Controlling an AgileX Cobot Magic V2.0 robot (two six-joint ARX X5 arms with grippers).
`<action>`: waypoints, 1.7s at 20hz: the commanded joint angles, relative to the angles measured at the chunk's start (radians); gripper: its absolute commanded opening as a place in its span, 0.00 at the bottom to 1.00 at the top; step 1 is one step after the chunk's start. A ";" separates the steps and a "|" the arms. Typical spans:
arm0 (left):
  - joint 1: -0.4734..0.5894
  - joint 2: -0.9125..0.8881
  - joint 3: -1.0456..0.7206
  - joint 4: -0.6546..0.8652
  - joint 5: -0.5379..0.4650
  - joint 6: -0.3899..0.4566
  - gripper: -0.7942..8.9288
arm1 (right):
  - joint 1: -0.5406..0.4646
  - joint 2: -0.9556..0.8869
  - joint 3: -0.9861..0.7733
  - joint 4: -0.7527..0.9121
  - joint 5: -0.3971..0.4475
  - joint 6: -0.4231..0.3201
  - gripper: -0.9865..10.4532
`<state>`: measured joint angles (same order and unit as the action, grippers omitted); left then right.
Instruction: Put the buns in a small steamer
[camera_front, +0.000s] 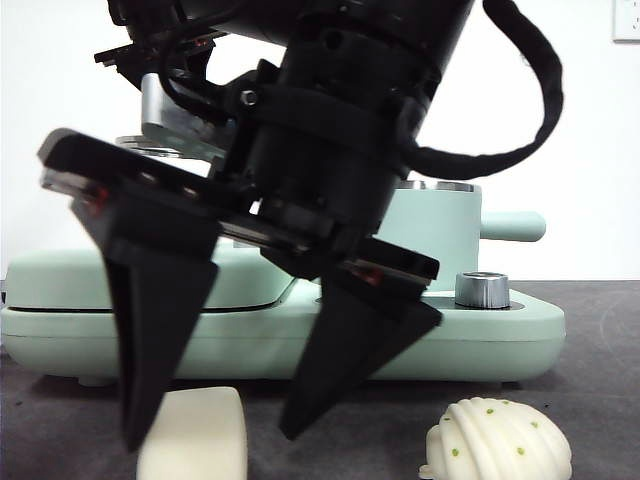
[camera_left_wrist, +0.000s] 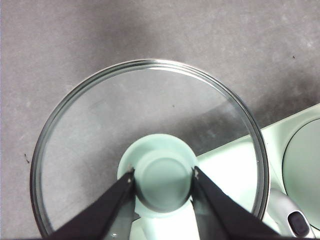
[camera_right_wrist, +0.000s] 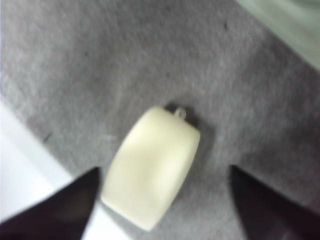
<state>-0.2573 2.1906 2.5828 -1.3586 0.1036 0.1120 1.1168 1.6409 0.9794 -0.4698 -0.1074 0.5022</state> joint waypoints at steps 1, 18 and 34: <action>-0.003 -0.013 0.041 0.018 0.001 -0.009 0.20 | 0.019 0.020 0.018 0.016 0.011 0.003 0.30; 0.009 -0.013 0.041 0.018 0.001 -0.009 0.20 | -0.255 0.045 0.674 -0.590 0.028 -0.221 0.19; 0.009 -0.013 0.041 0.020 0.001 -0.013 0.20 | -0.580 0.431 1.057 -0.739 -0.009 -0.378 0.19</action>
<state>-0.2447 2.1906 2.5828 -1.3575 0.1032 0.1078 0.5301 2.0525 2.0098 -1.2095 -0.1169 0.1379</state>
